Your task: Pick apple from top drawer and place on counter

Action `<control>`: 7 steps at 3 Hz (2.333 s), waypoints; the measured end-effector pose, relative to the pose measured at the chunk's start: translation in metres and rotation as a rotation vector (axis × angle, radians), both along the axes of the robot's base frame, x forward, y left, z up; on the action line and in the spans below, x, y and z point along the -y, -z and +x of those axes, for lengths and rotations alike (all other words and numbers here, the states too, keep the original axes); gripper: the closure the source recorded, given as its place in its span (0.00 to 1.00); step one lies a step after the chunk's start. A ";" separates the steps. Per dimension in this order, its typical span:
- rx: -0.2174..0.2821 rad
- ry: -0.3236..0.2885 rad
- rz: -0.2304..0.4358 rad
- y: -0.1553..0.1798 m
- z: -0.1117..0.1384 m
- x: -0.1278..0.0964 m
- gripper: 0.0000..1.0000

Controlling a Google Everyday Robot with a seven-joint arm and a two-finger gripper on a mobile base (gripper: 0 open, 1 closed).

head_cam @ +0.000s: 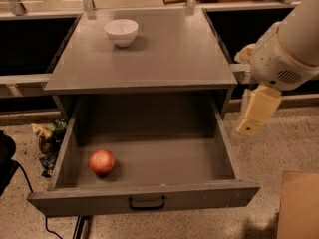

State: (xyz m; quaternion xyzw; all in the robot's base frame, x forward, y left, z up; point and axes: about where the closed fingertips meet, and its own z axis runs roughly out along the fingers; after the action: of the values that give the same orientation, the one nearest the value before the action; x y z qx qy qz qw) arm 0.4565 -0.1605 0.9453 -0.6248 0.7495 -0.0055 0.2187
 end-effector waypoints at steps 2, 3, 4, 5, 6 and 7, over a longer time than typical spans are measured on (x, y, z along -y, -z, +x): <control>-0.010 -0.124 0.230 0.047 0.018 -0.079 0.00; -0.010 -0.127 0.240 0.046 0.018 -0.082 0.00; -0.022 -0.129 0.253 0.054 0.019 -0.086 0.00; -0.038 -0.155 0.253 0.088 0.020 -0.118 0.00; -0.060 -0.170 0.290 0.125 0.020 -0.152 0.00; -0.084 -0.192 0.341 0.155 0.024 -0.189 0.00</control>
Offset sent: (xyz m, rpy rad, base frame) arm 0.0261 0.1148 -0.0732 0.3557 0.0411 0.1904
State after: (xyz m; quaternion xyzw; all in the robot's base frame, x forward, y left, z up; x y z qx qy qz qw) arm 0.4801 0.0284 0.7905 -0.6470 0.6851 0.1684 0.2892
